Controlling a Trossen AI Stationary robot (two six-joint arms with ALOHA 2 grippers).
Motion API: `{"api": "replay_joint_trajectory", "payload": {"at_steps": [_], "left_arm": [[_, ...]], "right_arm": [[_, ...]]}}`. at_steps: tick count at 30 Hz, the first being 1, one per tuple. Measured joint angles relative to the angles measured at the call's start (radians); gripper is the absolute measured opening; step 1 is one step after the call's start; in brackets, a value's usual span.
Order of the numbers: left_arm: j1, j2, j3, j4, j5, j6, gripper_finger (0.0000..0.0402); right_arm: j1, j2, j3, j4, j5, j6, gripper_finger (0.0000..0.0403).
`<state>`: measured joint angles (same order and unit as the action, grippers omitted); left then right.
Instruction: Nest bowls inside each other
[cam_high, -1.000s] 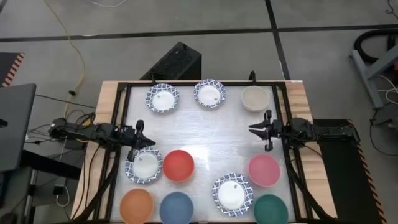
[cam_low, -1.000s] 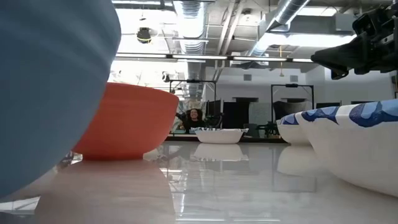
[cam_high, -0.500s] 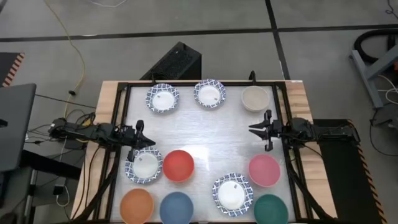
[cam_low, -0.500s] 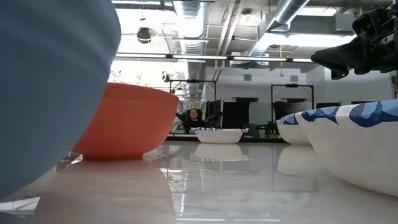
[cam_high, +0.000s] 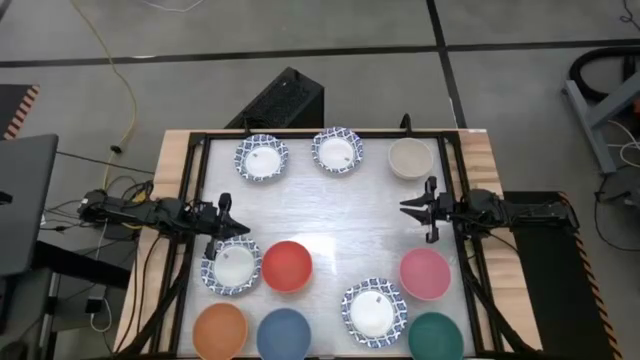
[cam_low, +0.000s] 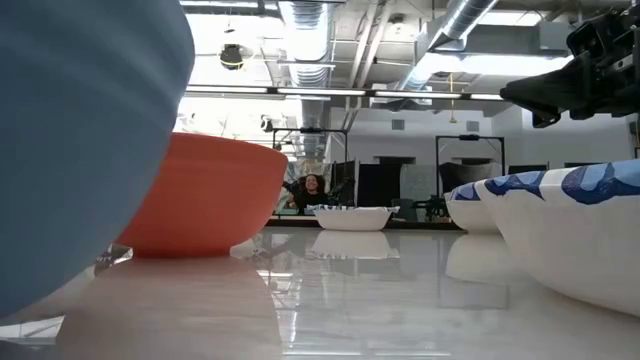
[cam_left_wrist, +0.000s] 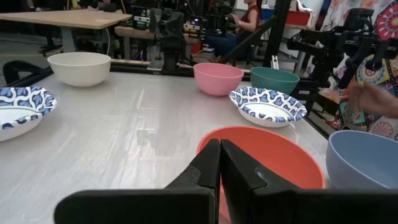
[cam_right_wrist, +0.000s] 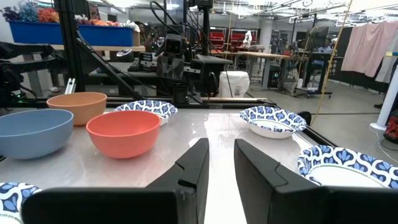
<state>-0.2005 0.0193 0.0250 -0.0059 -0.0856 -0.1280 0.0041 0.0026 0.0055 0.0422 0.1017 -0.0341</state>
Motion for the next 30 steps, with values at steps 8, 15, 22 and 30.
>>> {"api": "replay_joint_trajectory", "payload": {"at_steps": [8, 15, 22, 30], "left_arm": [[0.0, 0.0, 0.0, 0.004, -0.022, -0.005, 0.0], [0.0, 0.0, 0.0, 0.005, -0.029, -0.044, 0.0], [0.0, 0.0, -0.001, 0.051, -0.12, -0.069, 0.0001], [0.0, 0.0, -0.001, 0.155, -0.193, -0.112, 0.0049]], "right_arm": [[0.0, 0.0, 0.0, 0.0, 0.0, 0.0, 0.0097], [0.002, 0.0, 0.0, 0.011, 0.001, 0.007, 0.0097], [0.003, 0.0, 0.0, 0.016, 0.001, 0.284, 0.0097], [0.001, 0.0, 0.0, 0.072, 0.002, 0.265, 0.0097]]}}
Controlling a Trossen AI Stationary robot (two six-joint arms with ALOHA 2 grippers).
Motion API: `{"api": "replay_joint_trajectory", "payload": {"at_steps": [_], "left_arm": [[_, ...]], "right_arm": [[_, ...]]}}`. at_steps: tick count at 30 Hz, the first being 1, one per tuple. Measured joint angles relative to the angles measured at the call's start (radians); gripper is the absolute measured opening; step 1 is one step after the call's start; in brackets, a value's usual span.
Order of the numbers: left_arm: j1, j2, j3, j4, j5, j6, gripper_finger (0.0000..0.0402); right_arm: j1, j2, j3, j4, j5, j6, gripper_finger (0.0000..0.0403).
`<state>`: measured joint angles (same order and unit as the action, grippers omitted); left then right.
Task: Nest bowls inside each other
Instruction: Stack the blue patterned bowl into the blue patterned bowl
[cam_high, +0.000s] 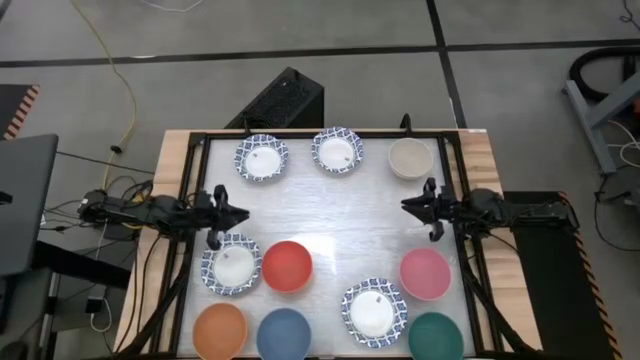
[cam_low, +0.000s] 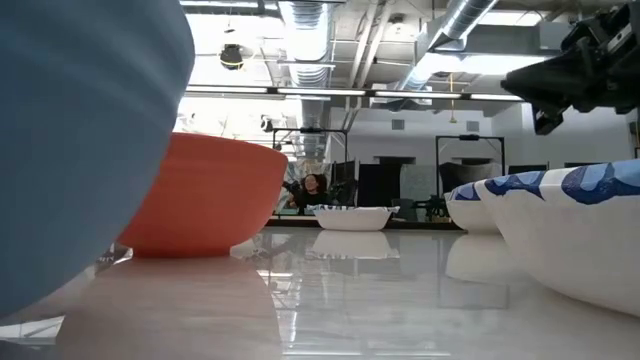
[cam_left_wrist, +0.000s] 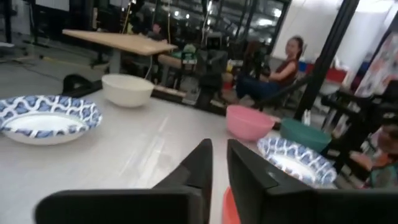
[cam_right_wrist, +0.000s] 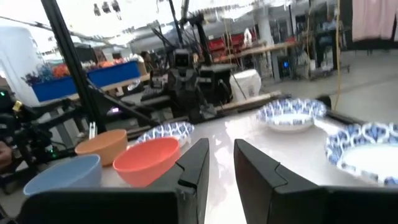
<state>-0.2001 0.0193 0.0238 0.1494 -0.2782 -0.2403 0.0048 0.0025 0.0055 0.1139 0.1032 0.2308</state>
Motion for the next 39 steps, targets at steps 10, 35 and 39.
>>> {"api": "replay_joint_trajectory", "payload": {"at_steps": [10, 35, 39], "left_arm": [[0.0, 0.0, 0.012, 0.116, -0.068, -0.008, 0.0155], [0.0, 0.352, 0.527, -0.513, -0.293, -0.06, 0.0174], [0.0, 0.394, 0.557, -0.525, -0.278, -0.032, 0.0174]], "right_arm": [[-0.005, 0.006, 0.116, 0.086, 0.027, -0.119, 0.0097], [-0.075, 0.339, 0.442, -0.153, 0.247, -0.289, 0.0225], [-0.103, 0.424, 0.482, -0.149, 0.258, -0.288, 0.0224]]}}
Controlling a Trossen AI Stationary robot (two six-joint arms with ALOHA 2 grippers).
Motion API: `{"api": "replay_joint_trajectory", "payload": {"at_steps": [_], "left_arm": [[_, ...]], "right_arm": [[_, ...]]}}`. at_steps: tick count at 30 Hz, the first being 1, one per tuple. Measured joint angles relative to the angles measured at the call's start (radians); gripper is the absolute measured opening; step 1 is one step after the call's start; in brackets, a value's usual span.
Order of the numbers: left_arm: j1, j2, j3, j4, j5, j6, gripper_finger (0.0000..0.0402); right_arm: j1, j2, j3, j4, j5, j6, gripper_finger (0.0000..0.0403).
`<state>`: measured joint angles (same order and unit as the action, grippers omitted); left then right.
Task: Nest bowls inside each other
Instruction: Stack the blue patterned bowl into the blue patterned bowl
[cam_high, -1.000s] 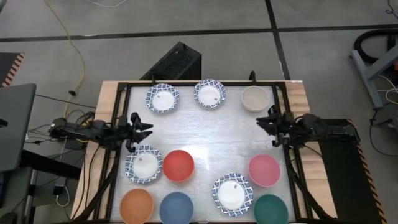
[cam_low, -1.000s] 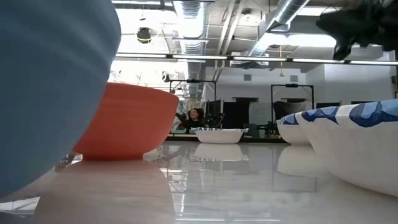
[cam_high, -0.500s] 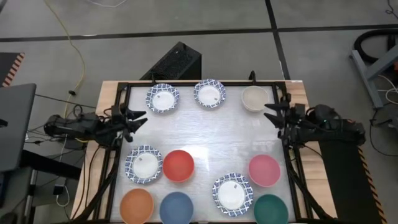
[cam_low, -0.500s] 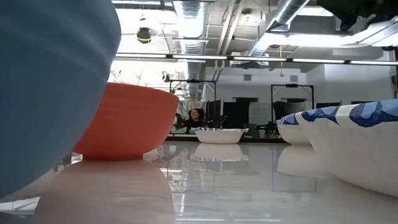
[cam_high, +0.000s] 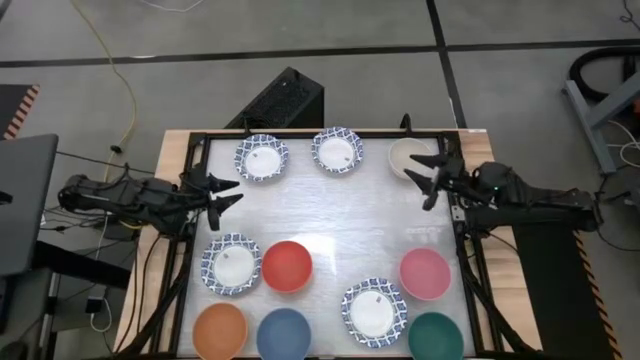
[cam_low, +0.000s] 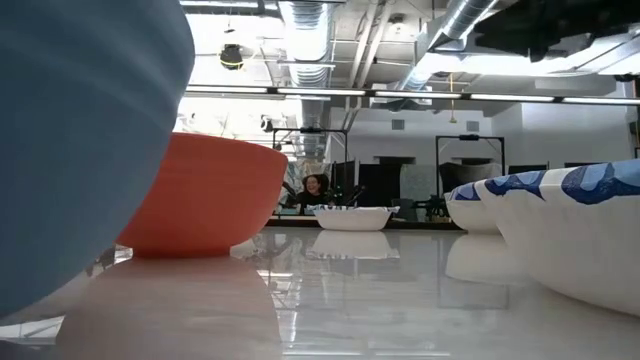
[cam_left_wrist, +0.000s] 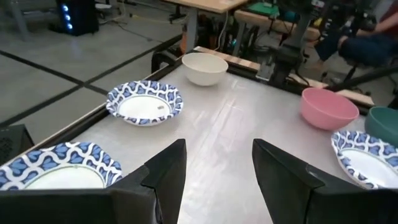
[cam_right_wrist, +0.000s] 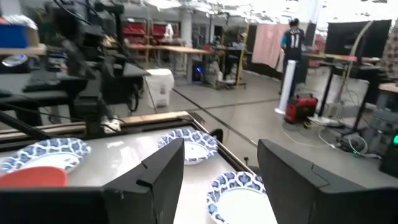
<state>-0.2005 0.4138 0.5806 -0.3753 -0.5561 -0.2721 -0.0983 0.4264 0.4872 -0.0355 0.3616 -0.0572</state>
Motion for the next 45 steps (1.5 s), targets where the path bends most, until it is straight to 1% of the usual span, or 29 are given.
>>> {"api": "replay_joint_trajectory", "payload": {"at_steps": [3, 5, 8, 9, 11, 13, 17, 20, 23, 24, 27, 28, 29, 33, 36, 39, 43, 45], "left_arm": [[0.0, 0.016, 0.013, -0.003, -0.01, 0.003, 0.0174], [0.004, 0.022, 0.02, -0.001, -0.024, -0.002, 0.0174], [0.018, 0.03, 0.023, -0.002, -0.026, -0.025, 0.0174], [0.025, 0.034, 0.023, -0.006, -0.026, -0.033, 0.0174], [0.041, 0.045, 0.023, -0.025, -0.011, -0.041, 0.0174], [0.059, 0.059, 0.023, -0.047, 0.026, -0.041, 0.0174], [0.09, 0.103, 0.023, -0.04, 0.107, -0.041, 0.0174], [0.104, 0.144, 0.023, -0.034, 0.123, -0.026, 0.0174], [0.111, 0.184, 0.023, -0.037, 0.129, 0.008, 0.0174], [0.111, 0.198, 0.023, -0.038, 0.14, 0.026, 0.0174], [0.111, 0.235, 0.023, -0.029, 0.207, 0.074, 0.0174], [0.111, 0.246, 0.023, -0.024, 0.23, 0.086, 0.0174], [0.111, 0.256, 0.027, -0.024, 0.252, 0.096, 0.0174], [0.111, 0.29, 0.068, -0.038, 0.315, 0.114, 0.0174], [0.111, 0.301, 0.101, -0.05, 0.341, 0.141, 0.0174], [0.111, 0.308, 0.135, -0.088, 0.353, 0.159, 0.0174], [0.111, 0.314, 0.151, -0.123, 0.379, 0.158, 0.0174], [0.111, 0.313, 0.151, -0.136, 0.388, 0.154, 0.0174]], "right_arm": [[-0.016, 0.06, 0.046, -0.021, 0.017, 0.024, 0.0223], [-0.024, 0.105, 0.081, -0.05, 0.073, 0.058, 0.0223], [-0.038, 0.167, 0.131, -0.121, 0.215, 0.148, 0.0223], [-0.045, 0.189, 0.149, -0.148, 0.245, 0.173, 0.0223], [-0.053, 0.229, 0.181, -0.196, 0.253, 0.198, 0.0223], [-0.055, 0.262, 0.205, -0.221, 0.215, 0.2, 0.0223], [-0.035, 0.334, 0.252, -0.221, 0.107, 0.199, 0.0223], [-0.007, 0.391, 0.289, -0.219, 0.051, 0.197, 0.0223], [0.034, 0.453, 0.314, -0.218, -0.031, 0.15, 0.0223], [0.051, 0.474, 0.319, -0.215, -0.078, 0.127, 0.0223], [0.108, 0.534, 0.321, -0.206, -0.274, 0.073, 0.0223], [0.129, 0.553, 0.321, -0.198, -0.32, 0.068, 0.0223], [0.15, 0.568, 0.321, -0.2, -0.343, 0.07, 0.0223], [0.231, 0.626, 0.323, -0.206, -0.343, 0.142, 0.0223], [0.269, 0.67, 0.322, -0.21, -0.338, 0.172, 0.0223], [0.283, 0.709, 0.322, -0.208, -0.338, 0.195, 0.0223], [0.281, 0.778, 0.322, -0.212, -0.34, 0.241, 0.0223], [0.281, 0.813, 0.322, -0.209, -0.362, 0.259, 0.0223]]}}
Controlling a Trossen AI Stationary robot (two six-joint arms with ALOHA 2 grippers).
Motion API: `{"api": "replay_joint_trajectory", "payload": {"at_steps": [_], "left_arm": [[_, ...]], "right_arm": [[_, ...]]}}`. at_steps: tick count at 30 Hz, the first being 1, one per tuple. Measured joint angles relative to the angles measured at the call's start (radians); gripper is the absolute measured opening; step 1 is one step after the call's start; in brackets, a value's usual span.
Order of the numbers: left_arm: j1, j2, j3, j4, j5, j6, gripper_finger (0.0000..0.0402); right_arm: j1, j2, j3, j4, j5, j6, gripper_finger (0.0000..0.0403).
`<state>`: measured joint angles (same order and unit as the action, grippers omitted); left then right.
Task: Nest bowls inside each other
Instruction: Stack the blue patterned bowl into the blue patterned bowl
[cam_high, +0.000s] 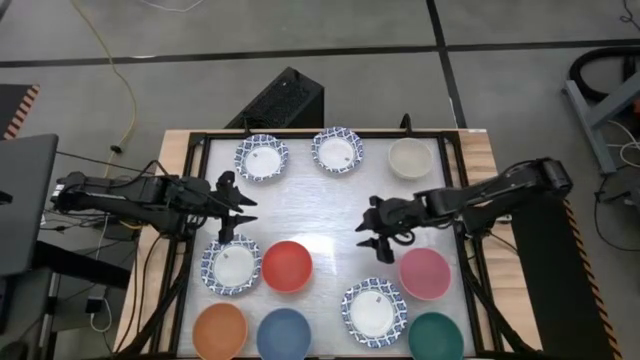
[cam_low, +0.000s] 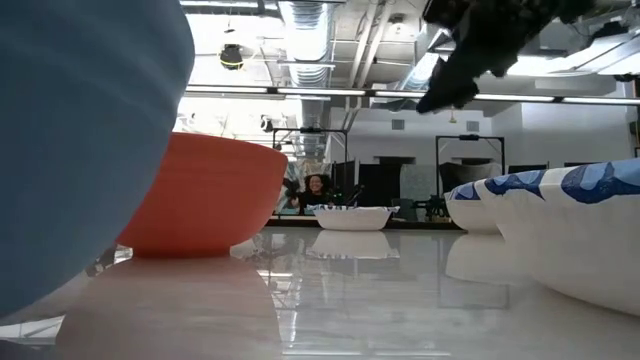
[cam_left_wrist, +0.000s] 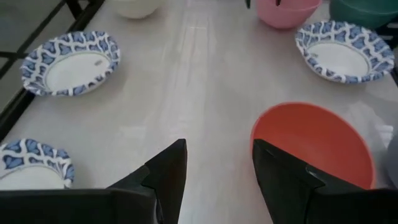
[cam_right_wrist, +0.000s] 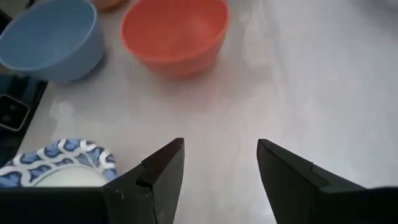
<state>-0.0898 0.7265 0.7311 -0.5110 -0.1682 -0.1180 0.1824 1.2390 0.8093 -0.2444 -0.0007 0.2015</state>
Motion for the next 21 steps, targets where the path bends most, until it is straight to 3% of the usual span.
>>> {"api": "replay_joint_trajectory", "payload": {"at_steps": [12, 21], "left_arm": [[0.0, 0.0, 0.0, 0.008, -0.029, 0.031, 0.0174], [0.0, 0.0, 0.0, 0.008, -0.029, 0.027, 0.0174]], "right_arm": [[0.032, 0.189, 0.0, 0.017, -0.218, 0.135, 0.0223], [0.098, 0.203, 0.0, 0.017, -0.238, 0.202, 0.0223]]}}
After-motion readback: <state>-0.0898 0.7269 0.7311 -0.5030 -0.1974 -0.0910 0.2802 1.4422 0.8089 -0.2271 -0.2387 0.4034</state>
